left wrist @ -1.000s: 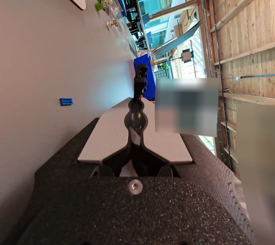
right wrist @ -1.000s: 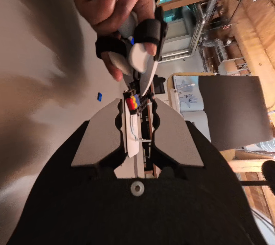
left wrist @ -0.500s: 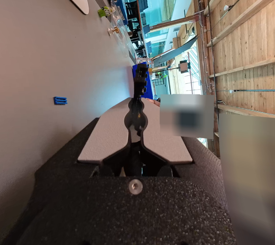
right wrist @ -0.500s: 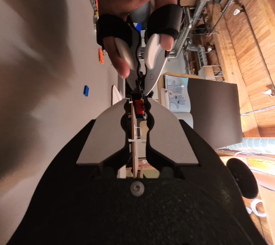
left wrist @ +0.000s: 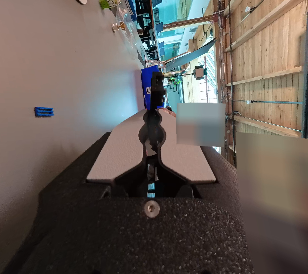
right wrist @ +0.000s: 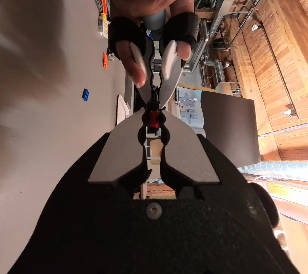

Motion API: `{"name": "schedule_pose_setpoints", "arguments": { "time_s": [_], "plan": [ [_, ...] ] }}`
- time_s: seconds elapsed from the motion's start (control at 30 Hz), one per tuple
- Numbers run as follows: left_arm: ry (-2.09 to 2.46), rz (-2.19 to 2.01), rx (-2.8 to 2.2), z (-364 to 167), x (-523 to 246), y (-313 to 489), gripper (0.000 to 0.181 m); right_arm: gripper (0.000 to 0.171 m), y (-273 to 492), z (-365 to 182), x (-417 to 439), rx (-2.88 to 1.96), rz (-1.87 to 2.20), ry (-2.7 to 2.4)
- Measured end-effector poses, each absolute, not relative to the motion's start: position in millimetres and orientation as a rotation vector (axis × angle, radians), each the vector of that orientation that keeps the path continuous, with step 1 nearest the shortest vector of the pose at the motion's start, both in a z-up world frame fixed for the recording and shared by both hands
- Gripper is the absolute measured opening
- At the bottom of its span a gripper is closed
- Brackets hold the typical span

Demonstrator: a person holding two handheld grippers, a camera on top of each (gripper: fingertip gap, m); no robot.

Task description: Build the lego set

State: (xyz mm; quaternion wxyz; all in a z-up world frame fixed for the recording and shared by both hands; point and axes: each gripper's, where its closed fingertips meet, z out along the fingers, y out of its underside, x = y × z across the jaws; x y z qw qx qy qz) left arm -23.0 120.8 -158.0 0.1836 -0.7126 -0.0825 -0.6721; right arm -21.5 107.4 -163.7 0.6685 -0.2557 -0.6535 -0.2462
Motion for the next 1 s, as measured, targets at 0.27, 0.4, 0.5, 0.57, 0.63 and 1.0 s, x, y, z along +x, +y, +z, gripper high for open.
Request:
{"name": "schedule_pose_setpoints", "arguments": {
  "time_s": [0.27, 0.4, 0.5, 0.57, 0.63, 1.0],
  "plan": [
    [-0.294, -1.901, -2.04, -165.2, -23.3, 117.0, 0.006, 0.012, 100.9, -168.6, -23.8, -0.596, -0.505, -1.558],
    [-0.328, -1.896, -2.057, -173.9, -23.7, 113.4, 0.006, 0.012, 97.0, -176.4, -24.5, -0.609, -0.486, -1.587],
    [-0.301, -1.876, -2.024, -170.5, -23.9, 115.6, 0.006, 0.013, 99.8, -175.7, -23.5, -0.631, -0.494, -1.545],
    [-0.294, -1.895, -1.992, -163.7, -22.1, 117.0, 0.005, 0.017, 99.9, -171.4, -23.2, -0.647, -0.499, -1.516],
    [-0.28, -1.896, -1.98, -159.6, -21.0, 117.5, 0.005, 0.036, 100.0, -168.8, -23.5, -0.69, -0.491, -1.503],
    [-0.007, -1.717, -1.989, -165.8, -29.8, 105.2, 0.005, 0.046, 79.0, -168.0, 9.3, -1.792, 0.89, -1.12]
  ]
}}
